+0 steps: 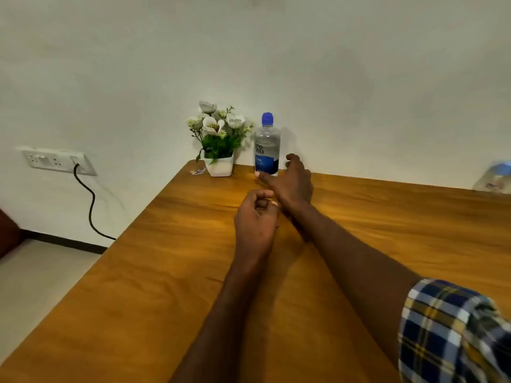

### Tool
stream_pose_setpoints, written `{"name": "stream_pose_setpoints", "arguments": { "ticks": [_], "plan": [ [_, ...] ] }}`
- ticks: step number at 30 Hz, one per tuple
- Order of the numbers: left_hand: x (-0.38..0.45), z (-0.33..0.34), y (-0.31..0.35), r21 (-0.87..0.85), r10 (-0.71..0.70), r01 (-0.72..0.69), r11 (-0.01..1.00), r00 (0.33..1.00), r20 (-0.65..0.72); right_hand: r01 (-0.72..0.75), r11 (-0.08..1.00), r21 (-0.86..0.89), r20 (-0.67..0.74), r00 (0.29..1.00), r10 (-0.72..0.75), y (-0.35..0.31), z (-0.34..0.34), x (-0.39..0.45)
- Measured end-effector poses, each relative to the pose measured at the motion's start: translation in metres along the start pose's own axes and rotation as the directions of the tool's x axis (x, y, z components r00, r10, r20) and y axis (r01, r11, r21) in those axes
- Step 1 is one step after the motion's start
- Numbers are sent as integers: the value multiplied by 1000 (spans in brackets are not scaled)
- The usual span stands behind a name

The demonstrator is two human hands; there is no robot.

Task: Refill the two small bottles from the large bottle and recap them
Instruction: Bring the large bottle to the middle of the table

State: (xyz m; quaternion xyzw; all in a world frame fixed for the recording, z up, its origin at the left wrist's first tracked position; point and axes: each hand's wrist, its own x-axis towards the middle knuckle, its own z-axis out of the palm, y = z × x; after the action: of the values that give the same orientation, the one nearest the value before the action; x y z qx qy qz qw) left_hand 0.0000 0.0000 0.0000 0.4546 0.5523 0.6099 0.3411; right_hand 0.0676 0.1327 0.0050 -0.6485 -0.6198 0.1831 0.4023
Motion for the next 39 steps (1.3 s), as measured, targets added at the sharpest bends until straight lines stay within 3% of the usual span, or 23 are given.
{"name": "stream_pose_setpoints", "arguments": {
  "ticks": [4,9,16,23,29,31,39],
  "plan": [
    [1,0,-5,5,26,-26,1000,999,-29,29,998,-48,-14,999,-29,-10,5,11],
    [5,-1,-9,-10,53,-54,999,995,-81,16,996,83,-4,1000,-15,-8,-11,-5],
    [-23,4,15,-29,125,-130,991,983,-131,-52,974,221,48,998,42,36,-102,-99],
    [-82,23,35,-24,248,-248,969,968,41,-69,970,231,147,989,35,75,-180,-170],
    [-110,38,43,-83,324,-313,946,906,274,-11,972,233,184,982,-33,84,-195,-185],
    [-110,42,37,-38,282,-287,957,895,344,-6,971,241,196,980,-42,89,-192,-183],
    [-98,37,27,57,273,-314,948,891,362,16,967,254,189,980,-65,90,-190,-180]
  ]
}}
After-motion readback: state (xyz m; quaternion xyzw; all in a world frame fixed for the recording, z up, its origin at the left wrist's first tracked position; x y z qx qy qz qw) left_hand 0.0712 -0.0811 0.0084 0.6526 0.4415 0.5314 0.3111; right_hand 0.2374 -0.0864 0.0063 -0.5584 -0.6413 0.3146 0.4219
